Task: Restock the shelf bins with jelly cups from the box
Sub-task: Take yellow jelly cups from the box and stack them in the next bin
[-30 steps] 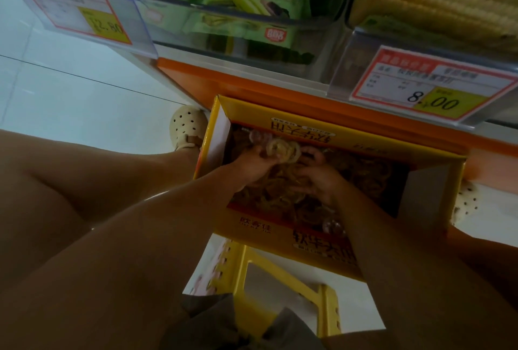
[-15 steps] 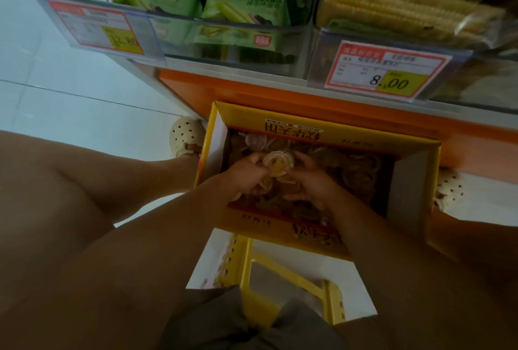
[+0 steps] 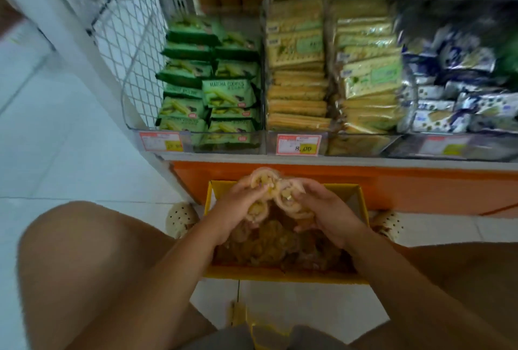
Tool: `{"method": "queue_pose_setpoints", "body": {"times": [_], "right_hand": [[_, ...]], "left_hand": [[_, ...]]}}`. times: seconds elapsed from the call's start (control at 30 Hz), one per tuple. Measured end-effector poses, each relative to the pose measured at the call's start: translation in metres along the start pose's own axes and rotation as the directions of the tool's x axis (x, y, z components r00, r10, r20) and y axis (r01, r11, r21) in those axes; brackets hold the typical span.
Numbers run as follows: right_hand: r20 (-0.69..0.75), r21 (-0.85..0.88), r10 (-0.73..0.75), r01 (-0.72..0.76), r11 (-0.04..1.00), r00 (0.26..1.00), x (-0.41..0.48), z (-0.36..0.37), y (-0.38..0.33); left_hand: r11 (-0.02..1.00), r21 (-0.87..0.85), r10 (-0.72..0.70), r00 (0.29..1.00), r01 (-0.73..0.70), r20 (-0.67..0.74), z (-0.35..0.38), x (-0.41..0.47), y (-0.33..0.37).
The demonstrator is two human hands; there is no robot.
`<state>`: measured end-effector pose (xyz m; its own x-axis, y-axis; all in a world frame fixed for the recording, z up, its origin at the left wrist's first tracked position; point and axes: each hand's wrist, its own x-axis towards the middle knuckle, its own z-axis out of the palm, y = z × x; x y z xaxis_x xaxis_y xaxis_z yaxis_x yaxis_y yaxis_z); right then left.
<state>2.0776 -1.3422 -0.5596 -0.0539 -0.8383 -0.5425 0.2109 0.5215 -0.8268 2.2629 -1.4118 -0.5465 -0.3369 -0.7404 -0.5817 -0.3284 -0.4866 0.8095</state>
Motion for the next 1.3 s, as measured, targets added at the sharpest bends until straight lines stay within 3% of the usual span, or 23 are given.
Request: {"method": "queue_pose_setpoints", "body": {"times": [0.2, 0.3, 0.47, 0.6, 0.67, 0.8, 0.93, 1.13, 1.3], "right_hand": [[-0.107, -0.191, -0.314, 0.291, 0.937, 0.943, -0.071, 0.008, -0.096], [-0.105, -0.353, -0.540, 0.477, 0.805, 0.835, -0.110, 0.013, -0.158], [-0.074, -0.510, -0.791, 0.659, 0.553, 0.607, -0.155, 0.020, -0.256], [-0.012, -0.646, -0.885, 0.672, 0.362, 0.465, -0.160, 0.020, -0.344], [0.018, -0.735, -0.859, 0.589, 0.335, 0.511, -0.146, 0.018, -0.383], [0.129, -0.912, -0.674, 0.354, 0.208, 0.727, -0.085, 0.012, -0.434], [0.112, -0.935, -0.445, 0.246, 0.255, 0.889, -0.028, 0.010, -0.457], [0.081, -0.922, -0.167, 0.138, 0.362, 0.983, 0.006, 0.016, -0.464], [0.091, -0.902, -0.216, 0.172, 0.395, 0.972, -0.002, 0.009, -0.467]], "left_hand": [[0.929, 0.133, 0.339, 0.938, -0.346, 0.074, 0.000, -0.064, 0.108], [0.842, 0.154, 0.514, 0.855, -0.518, 0.067, -0.001, -0.098, 0.166], [0.650, 0.226, 0.741, 0.671, -0.725, 0.023, -0.007, -0.144, 0.246], [0.554, 0.307, 0.824, 0.562, -0.774, -0.070, -0.023, -0.152, 0.292], [0.536, 0.351, 0.838, 0.533, -0.767, -0.115, -0.031, -0.146, 0.306], [0.558, 0.363, 0.826, 0.541, -0.746, -0.157, -0.045, -0.136, 0.318], [0.558, 0.371, 0.824, 0.547, -0.742, -0.145, -0.057, -0.129, 0.321], [0.519, 0.391, 0.845, 0.525, -0.760, -0.101, -0.069, -0.127, 0.324], [0.457, 0.427, 0.882, 0.458, -0.780, -0.109, -0.067, -0.129, 0.326]]}}
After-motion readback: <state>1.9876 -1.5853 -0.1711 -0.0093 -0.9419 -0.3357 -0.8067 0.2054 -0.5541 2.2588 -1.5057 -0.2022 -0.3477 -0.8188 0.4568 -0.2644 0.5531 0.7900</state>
